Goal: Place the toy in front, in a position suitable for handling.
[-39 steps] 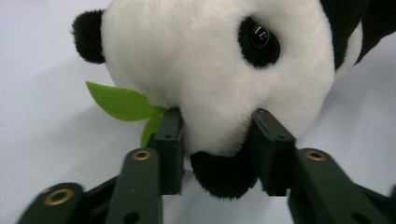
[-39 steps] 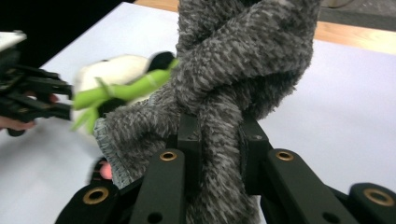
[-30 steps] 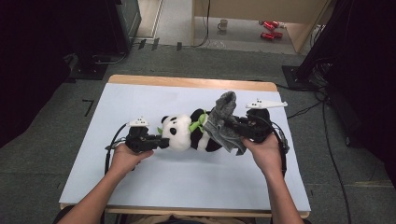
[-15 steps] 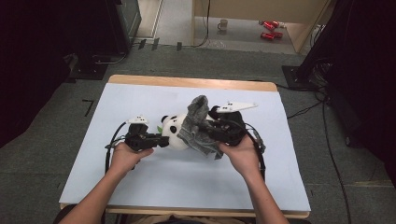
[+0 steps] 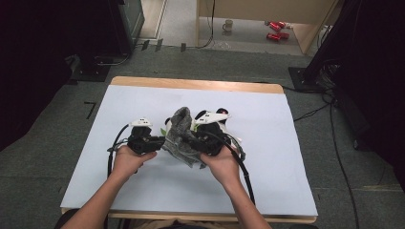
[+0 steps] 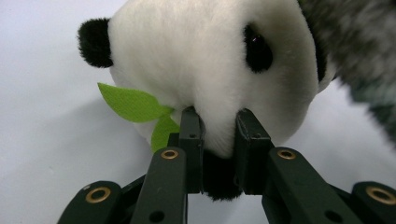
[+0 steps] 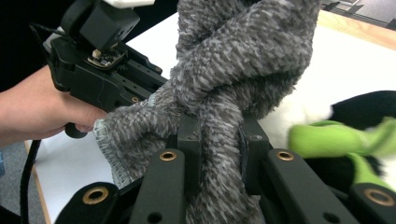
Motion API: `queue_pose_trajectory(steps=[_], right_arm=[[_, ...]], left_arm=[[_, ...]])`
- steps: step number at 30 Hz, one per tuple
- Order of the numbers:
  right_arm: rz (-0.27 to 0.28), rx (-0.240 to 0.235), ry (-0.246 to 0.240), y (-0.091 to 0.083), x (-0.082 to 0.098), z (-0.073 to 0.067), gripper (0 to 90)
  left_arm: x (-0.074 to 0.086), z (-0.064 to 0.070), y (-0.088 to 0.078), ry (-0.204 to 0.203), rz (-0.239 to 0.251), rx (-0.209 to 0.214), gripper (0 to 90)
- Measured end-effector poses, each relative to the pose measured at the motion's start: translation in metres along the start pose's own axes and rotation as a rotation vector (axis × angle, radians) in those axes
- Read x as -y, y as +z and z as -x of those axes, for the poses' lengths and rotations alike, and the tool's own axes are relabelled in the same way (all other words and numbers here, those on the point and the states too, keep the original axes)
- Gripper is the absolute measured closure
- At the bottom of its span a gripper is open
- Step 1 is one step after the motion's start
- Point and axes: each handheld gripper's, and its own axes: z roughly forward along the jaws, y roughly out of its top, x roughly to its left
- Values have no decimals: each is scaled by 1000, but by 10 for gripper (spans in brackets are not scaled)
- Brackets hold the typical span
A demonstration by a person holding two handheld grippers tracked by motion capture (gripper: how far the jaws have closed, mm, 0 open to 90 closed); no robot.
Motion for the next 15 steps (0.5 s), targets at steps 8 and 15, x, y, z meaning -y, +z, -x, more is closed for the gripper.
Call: queue_pose_trajectory(steps=[8,15], right_arm=[[-41,30,-7,25,12,-2,761],[-65,65,0,26,19,3,765]], left_arm=[[0,1,0,10,-9,-12,774],[0,4,1,32,-24,-34,794]])
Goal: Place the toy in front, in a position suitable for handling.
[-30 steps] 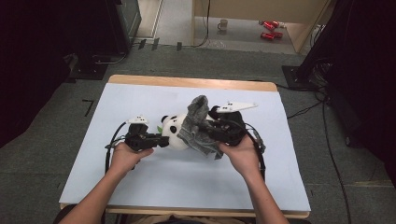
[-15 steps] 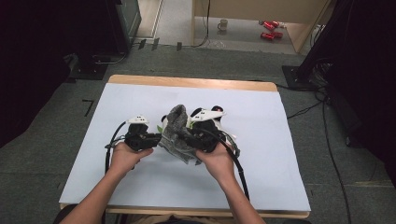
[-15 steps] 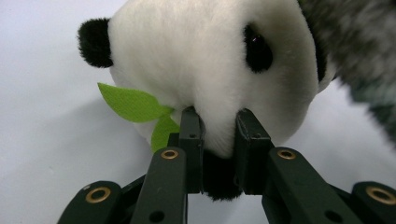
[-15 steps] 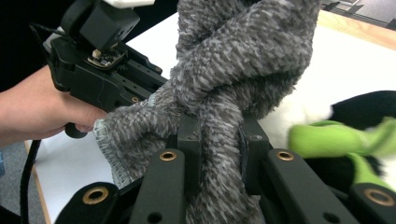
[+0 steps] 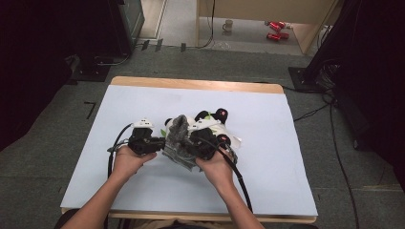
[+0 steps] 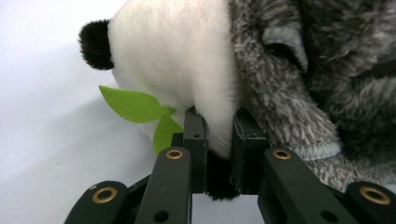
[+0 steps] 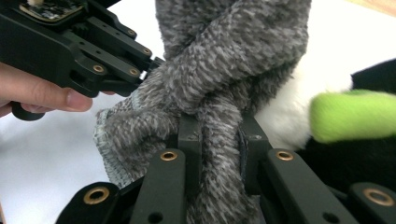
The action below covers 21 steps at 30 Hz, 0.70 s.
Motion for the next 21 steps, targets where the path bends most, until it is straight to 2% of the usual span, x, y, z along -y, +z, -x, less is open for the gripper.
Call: queue_pose_trajectory(steps=[4,8,10,15,21], right_arm=[[-14,19,2,-4,3,6,766],[-18,45,3,-8,6,13,767],[-19,59,6,-14,9,21,768],[-31,73,-11,-20,10,27,768],[-42,84,-26,-27,12,33,768]], left_arm=[[1,-3,2,9,-17,-25,800],[1,-5,2,-2,-13,-25,800],[1,-5,1,-5,-8,-21,801],[0,-4,1,5,-8,-29,805],[0,-5,1,-2,-8,-29,806]])
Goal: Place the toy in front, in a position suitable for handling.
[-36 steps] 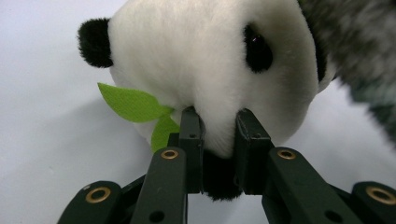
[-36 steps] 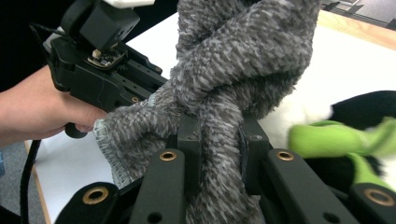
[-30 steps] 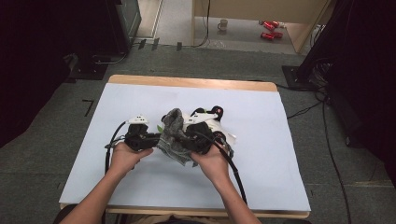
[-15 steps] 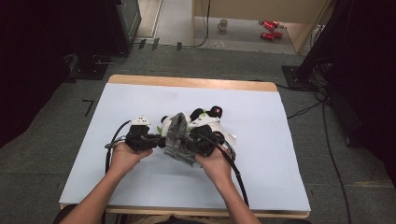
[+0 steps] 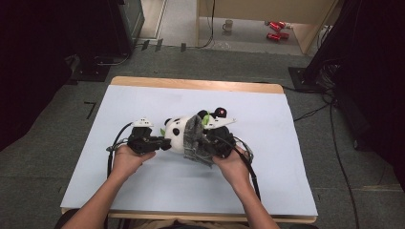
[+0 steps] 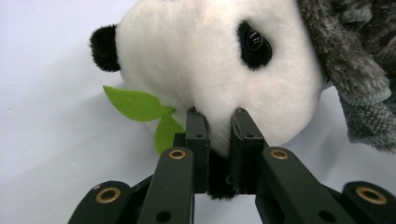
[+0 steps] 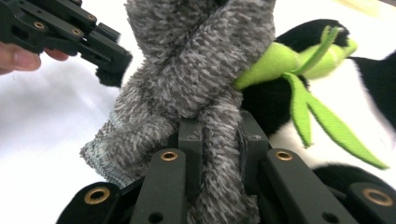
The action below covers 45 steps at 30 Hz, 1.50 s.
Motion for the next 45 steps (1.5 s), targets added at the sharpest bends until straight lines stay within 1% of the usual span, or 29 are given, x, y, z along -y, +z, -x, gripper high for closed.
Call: queue_pose_trajectory(steps=[2,6,7,8,12,13,15,17,18,19,20,21,23,24,25,27,29,32,33,35,36,37,38,40,43,44,45], right_arm=[[0,11,-3,-6,3,4,768],[-2,23,-8,-11,6,8,768],[1,28,-14,-14,8,10,768],[2,33,-10,-15,10,12,769],[14,42,-4,-17,13,17,769],[25,48,13,-19,14,22,770],[35,51,24,-20,13,28,771],[39,51,28,-19,13,30,772],[47,63,21,-17,10,35,773],[47,63,21,-17,10,35,773],[51,67,20,-16,8,38,774],[59,65,32,-13,2,43,775],[60,65,32,-11,-2,45,775],[63,62,41,-9,-6,49,775],[66,55,43,-9,-7,51,775],[67,46,46,-9,-7,53,775],[68,28,57,-12,-5,54,775],[68,32,49,-16,-3,52,775],[68,32,48,-20,0,50,774],[69,37,42,-22,1,51,775],[72,37,48,-26,4,51,775],[72,37,48,-26,4,51,775],[79,40,41,-30,5,52,775],[81,42,38,-32,6,52,775],[103,50,42,-40,7,54,776],[103,50,42,-40,7,54,776],[114,58,55,-45,8,56,776]], left_arm=[[0,-2,0,-3,-1,-1,808],[-1,-1,0,-4,0,3,809],[-1,-1,-1,-6,2,5,811],[-1,-1,-1,-10,4,16,812],[-2,0,-2,-12,5,27,815],[-2,1,-3,-25,12,39,818],[-3,1,-3,-31,16,46,819],[-4,0,-3,-55,22,62,820],[-6,0,-3,-62,25,62,822],[-6,0,-3,-62,25,62,822],[-8,0,-3,-58,23,53,822],[-13,3,-2,-35,24,18,823],[-14,3,-1,-30,23,9,823],[-14,2,0,-36,25,10,824],[-13,0,0,-36,25,11,824],[-13,-1,0,-39,27,16,824],[-13,-4,0,-61,33,30,827],[-14,-5,-1,-88,43,57,831],[-14,-3,-2,-83,46,63,832],[-15,-3,-2,-83,47,65,832],[-15,-3,-2,-81,46,64,832],[-15,-3,-2,-81,46,64,832],[-15,-3,-2,-85,46,63,832],[-14,-5,-2,-90,44,60,832],[-14,-7,-1,-98,42,57,832],[-14,-8,-1,-103,41,58,832],[-13,-10,0,-108,40,55,832]])
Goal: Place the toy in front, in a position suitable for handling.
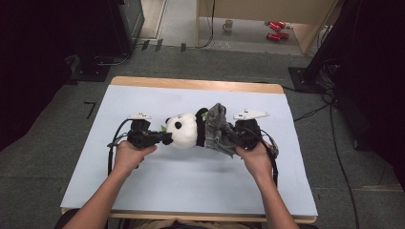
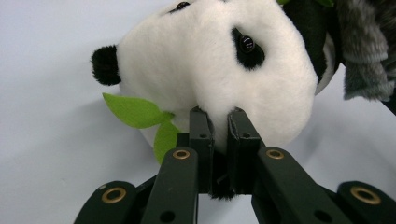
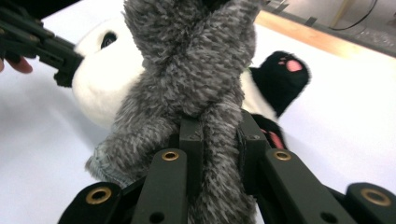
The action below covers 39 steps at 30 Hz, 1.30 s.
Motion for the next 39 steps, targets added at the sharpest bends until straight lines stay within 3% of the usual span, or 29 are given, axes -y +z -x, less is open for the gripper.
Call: queue_pose_trajectory(steps=[7,9,16,18,21,22,24,31,34,39], right_arm=[[16,22,33,-11,3,12,775],[31,54,43,-20,4,18,775],[27,100,74,-33,9,32,775],[54,79,103,-42,8,34,775],[70,59,106,-46,5,31,774],[77,33,87,-49,0,26,774],[83,25,63,-52,-6,18,774],[107,-35,20,-55,-27,-5,774],[95,-77,-4,-43,-37,-22,774],[62,-114,-27,-20,-41,-38,774]], left_arm=[[-1,2,0,0,3,1,831],[-1,0,0,-10,-2,-6,831],[0,-1,0,-14,-4,-5,831],[0,-1,0,-18,-3,-2,830],[0,-1,0,-17,-3,-2,830],[0,-1,0,-17,-4,-5,830],[1,-1,0,-19,-4,-6,830],[1,1,-1,-17,0,-3,829],[1,2,-1,-18,1,-3,828],[1,2,-1,-17,-1,-2,827]])
